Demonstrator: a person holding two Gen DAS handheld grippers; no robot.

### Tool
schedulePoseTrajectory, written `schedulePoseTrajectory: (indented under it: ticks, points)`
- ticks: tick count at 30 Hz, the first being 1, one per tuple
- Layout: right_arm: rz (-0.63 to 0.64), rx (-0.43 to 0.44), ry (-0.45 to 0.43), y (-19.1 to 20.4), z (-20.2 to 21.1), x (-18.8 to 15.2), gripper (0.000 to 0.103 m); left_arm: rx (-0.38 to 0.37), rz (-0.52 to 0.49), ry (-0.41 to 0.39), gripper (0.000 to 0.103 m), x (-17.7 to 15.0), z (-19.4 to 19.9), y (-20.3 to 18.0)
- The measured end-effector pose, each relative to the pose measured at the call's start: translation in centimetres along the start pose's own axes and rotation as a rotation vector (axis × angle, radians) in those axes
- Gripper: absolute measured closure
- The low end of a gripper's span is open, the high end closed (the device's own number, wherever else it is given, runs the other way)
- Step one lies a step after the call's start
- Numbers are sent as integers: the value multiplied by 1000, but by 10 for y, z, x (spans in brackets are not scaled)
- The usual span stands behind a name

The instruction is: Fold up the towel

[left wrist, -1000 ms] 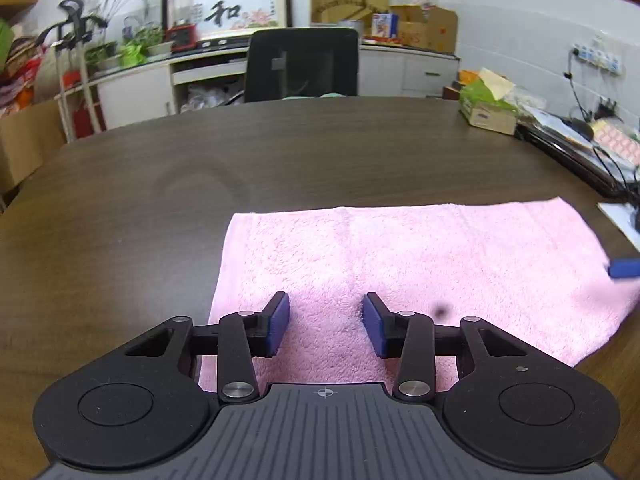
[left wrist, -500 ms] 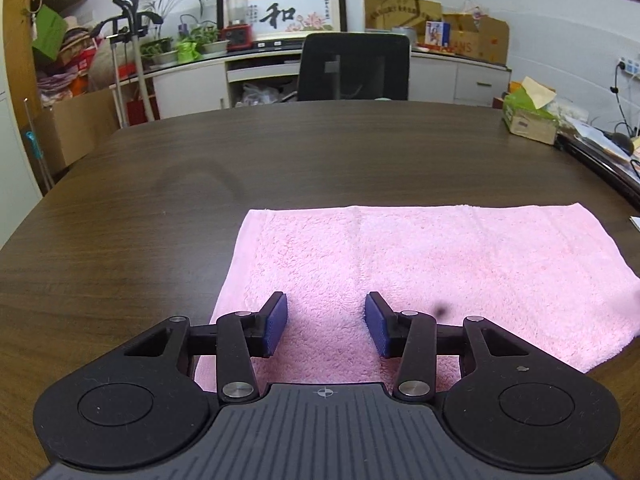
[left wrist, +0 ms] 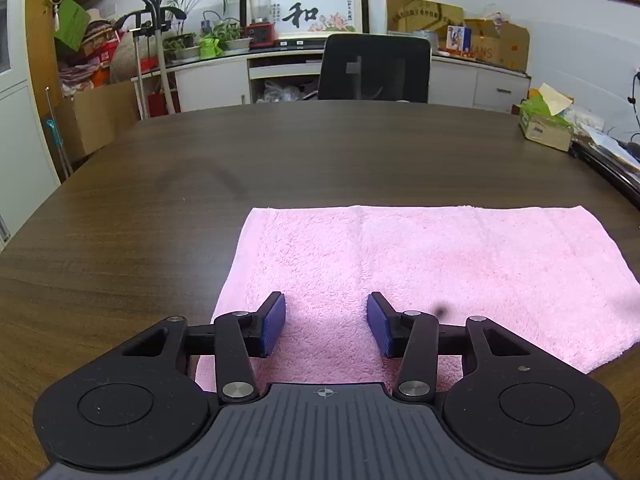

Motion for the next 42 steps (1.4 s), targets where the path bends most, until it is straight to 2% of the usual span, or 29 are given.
schedulePoseTrajectory:
  ticks: [3,6,8,11,18,22,23,24,26,28,29,30,31,34,37,42]
  points:
    - [51,-40,7,16,-4,2,1,-46,34,13,49,2,-1,6]
    - [184,-104,26,42,-13,-3,1,-92,96,17,48,7,1,20]
    - [315,-167,39,66,-25,-12,1,-77,137,-14,40,13,6,37]
    - [502,-202,79,100,-54,-31,1,-39,179,-51,35,23,10,65]
    - [991,-178,234,178,-155,-110,8,-39,225,-74,29,37,2,113]
    - [1115,-152,278,203,-197,-127,17,-56,268,-78,26,36,-6,126]
    - [1119,-155,285,206,-202,-126,24,-59,270,-76,26,35,-7,128]
    - [1119,-157,309,208,-210,-124,39,-62,272,-73,26,35,-8,129]
    - [1120,-182,361,206,-224,-123,58,-69,277,-68,25,33,-11,131]
    - [1131,-197,397,204,-234,-123,57,-76,281,-63,25,31,-13,134]
    - [1142,-199,407,203,-237,-125,52,-79,283,-61,25,30,-14,135]
    - [1146,-198,404,204,-237,-125,42,-82,285,-58,24,29,-16,137]
    - [1149,-196,403,203,-239,-127,41,-86,287,-55,23,28,-17,138]
    - [1163,-180,408,204,-243,-132,44,-96,290,-52,19,26,-19,141]
    - [1166,-185,421,206,-245,-131,54,-106,287,-59,16,26,-18,140]
    - [1137,-188,427,205,-247,-129,55,-116,290,-58,11,25,-19,139]
Point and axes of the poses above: each gripper's, at about its wrist camera, not at the fingertips, and z roughly against the way its jaws point, y to its left, x to its top, the point moved 2 cm from there along -z, roughly the way its jaws point, and after that the axes turned 8 degrees about x, right-handed, at the moved point
